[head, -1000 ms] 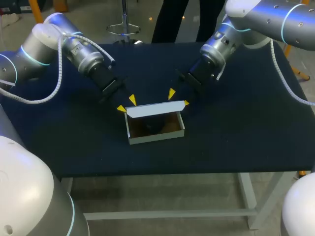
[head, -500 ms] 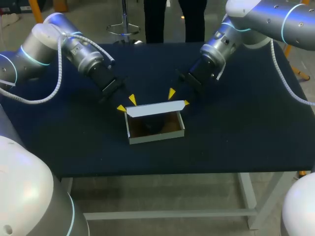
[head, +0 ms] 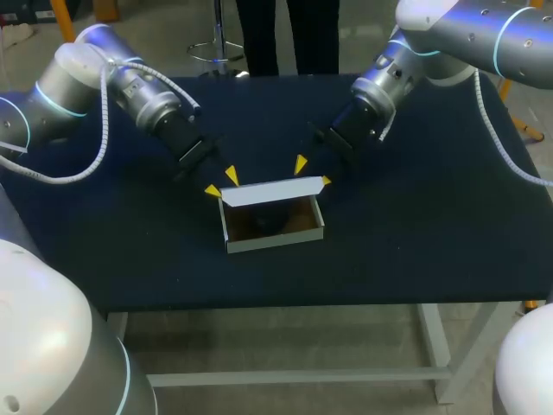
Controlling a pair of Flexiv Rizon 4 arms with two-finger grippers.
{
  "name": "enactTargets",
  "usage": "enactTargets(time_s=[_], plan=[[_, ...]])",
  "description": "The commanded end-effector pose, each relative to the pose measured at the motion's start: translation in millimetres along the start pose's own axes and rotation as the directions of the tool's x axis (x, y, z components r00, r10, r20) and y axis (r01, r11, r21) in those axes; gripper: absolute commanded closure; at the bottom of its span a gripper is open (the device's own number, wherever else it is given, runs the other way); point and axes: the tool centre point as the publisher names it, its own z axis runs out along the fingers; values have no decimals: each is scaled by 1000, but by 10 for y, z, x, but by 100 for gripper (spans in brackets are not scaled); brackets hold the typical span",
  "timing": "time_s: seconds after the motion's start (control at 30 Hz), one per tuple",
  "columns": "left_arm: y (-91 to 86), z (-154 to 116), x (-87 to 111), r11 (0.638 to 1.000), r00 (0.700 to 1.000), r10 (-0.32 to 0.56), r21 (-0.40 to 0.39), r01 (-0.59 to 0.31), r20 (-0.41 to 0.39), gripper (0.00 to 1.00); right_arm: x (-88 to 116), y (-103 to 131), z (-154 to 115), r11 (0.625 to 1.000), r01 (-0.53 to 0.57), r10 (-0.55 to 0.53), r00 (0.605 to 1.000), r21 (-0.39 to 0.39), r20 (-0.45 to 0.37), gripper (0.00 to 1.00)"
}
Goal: Assemble the packaging by folding the flat box into shape, placing the metal phone stand inside, and closing the box properly
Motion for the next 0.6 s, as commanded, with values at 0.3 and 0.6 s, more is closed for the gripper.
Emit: enactTargets(time_s=[0.3,0.6], plan=[[-25,-42,15,1000,1000,-2,-13,2,-4,62,25,-3,17,1000,1,-1,1000,-3,0,47],[-42,-39,27,1000,1000,-8,-13,8,-12,62,23,-4,16,1000,2,-2,1000,-2,-1,48]])
